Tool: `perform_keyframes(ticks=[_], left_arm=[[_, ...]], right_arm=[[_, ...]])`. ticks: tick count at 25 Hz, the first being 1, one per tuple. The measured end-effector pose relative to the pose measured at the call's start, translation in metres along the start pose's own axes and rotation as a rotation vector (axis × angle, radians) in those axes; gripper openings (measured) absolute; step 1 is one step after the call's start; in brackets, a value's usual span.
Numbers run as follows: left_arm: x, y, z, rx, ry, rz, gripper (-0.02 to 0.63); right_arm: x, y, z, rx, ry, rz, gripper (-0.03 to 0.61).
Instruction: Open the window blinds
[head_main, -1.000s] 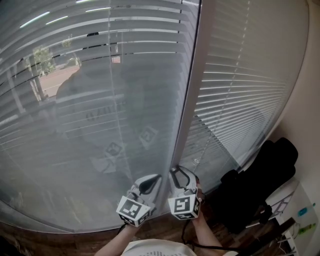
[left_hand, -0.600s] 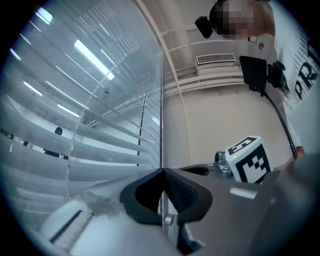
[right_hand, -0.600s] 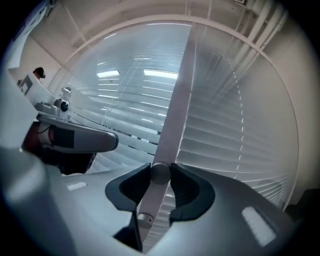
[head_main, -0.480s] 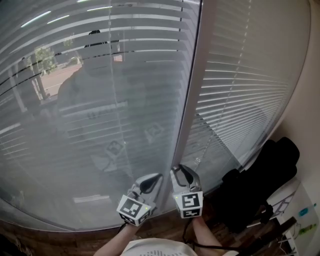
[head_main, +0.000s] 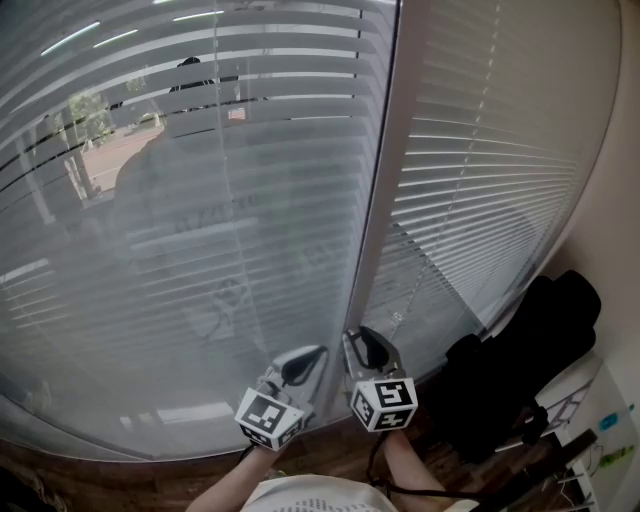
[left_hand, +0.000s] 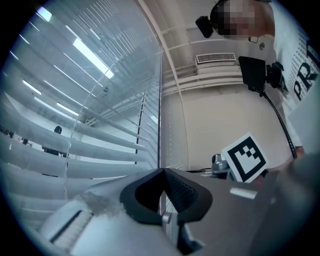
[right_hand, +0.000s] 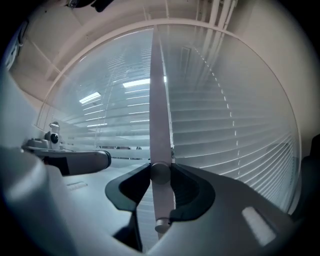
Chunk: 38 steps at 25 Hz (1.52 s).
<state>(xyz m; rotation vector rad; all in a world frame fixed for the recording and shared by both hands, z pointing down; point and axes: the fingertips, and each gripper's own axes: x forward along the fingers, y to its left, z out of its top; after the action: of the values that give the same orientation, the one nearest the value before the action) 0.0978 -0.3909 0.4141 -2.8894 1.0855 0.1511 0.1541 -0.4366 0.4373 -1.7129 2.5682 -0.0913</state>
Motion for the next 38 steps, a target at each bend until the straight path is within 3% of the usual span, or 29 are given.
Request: perform_keyframes(ticks=[5,12,14,25,34,38], left_arm=[[0.001,-0.002,-0.002,0.005,0.008,-0.003,-0.008],[0.002,-0.003,-0.004,-0.001,0.008,-0.003,-0.008],[0.002,-0.003,-0.001,0.001,0.006,0.0,-0.008],[0.001,-0.002,-0.003,0.0,0.008,0.005,-0.008],[0.001,-0.003,-0.007,0.004,0.009,0.0,-0.008],[0.0,-0.003,-0.008,0.0,0.011,0.007,-0.008]], right_arm=[[-0.001,-0.001,0.0,0.104,-0.026,0.009,0.135],[0.0,-0.001,-0.001,0.089,-0.029,0.014,0.135],[-0.001,0.001,-0.001,0.013,-0.014,0.018,0.137],[-0.01,0.016,0.002,-0.661,0.092,-0.031,0.143],[-0.001,0.018,-0.004,-0.936,0.128,-0.043,0.136],[-0.001,0.018,-0.005,-0.979,0.115,-0.053,0.133]])
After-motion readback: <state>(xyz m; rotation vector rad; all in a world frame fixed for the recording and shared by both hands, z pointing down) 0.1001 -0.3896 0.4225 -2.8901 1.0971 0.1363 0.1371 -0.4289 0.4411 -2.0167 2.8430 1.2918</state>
